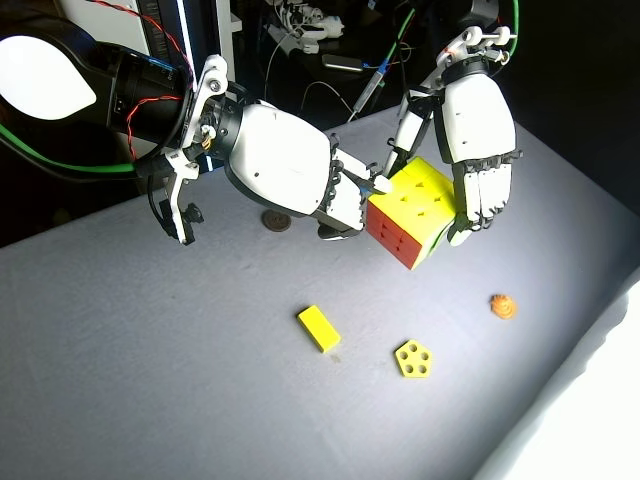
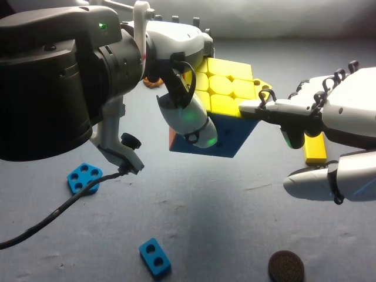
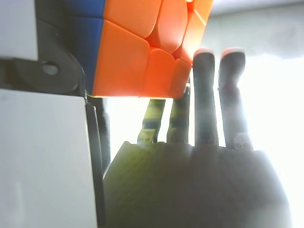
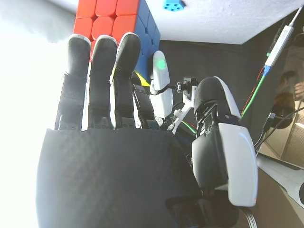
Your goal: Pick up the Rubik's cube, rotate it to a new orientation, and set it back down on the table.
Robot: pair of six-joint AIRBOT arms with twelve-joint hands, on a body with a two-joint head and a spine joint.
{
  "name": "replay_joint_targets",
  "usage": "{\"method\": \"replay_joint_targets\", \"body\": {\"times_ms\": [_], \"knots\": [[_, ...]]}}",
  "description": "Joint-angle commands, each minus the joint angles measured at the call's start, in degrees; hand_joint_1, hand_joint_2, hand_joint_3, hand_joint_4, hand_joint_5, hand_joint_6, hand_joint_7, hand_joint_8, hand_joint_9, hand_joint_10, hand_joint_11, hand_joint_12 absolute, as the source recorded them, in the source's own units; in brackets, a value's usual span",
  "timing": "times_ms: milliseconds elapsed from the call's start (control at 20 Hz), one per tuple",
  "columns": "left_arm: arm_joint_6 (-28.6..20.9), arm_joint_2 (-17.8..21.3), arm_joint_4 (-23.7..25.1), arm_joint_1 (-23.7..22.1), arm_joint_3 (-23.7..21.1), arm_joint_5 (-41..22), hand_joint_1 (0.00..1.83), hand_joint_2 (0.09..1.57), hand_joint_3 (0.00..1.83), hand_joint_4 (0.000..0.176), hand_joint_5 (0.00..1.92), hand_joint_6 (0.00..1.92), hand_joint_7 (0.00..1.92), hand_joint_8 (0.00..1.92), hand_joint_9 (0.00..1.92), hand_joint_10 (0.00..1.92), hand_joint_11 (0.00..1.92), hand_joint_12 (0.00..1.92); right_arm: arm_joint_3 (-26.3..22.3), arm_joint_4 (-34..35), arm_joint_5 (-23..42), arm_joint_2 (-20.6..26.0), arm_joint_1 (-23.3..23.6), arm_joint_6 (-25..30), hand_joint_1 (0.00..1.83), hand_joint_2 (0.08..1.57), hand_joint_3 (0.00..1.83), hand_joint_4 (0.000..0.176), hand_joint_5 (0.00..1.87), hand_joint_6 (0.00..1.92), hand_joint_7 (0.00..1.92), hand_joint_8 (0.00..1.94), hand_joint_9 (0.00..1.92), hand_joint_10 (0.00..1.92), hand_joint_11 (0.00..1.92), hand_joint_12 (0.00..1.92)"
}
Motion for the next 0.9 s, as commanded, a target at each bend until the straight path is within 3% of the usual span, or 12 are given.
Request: {"method": "replay_joint_targets", "body": {"times_ms": [0,150,850], "knots": [[-1.0,0.4,4.4,-1.3,0.2,1.9,0.94,1.47,0.00,0.031,0.41,1.84,0.39,1.92,0.28,1.91,0.30,1.92,-0.3,0.2,3.2,0.1,0.1,0.1,0.23,1.25,0.00,0.000,0.11,0.02,0.36,1.39,0.30,1.80,0.22,1.92],[-1.0,0.4,4.4,-1.4,0.3,1.9,0.96,1.46,0.00,0.034,0.43,1.82,0.42,1.88,0.30,1.91,0.32,1.92,-1.0,0.2,0.8,0.1,-0.1,0.5,0.17,1.28,0.00,0.000,0.06,0.00,0.29,1.44,0.24,1.84,0.16,1.92],[-1.0,0.3,4.7,-1.4,0.4,1.9,0.96,1.46,0.00,0.034,0.43,1.83,0.42,1.88,0.31,1.91,0.32,1.92,-0.4,3.2,1.7,1.5,2.6,1.0,0.23,1.26,0.00,0.000,0.09,0.01,0.35,1.38,0.30,1.80,0.21,1.92]]}}
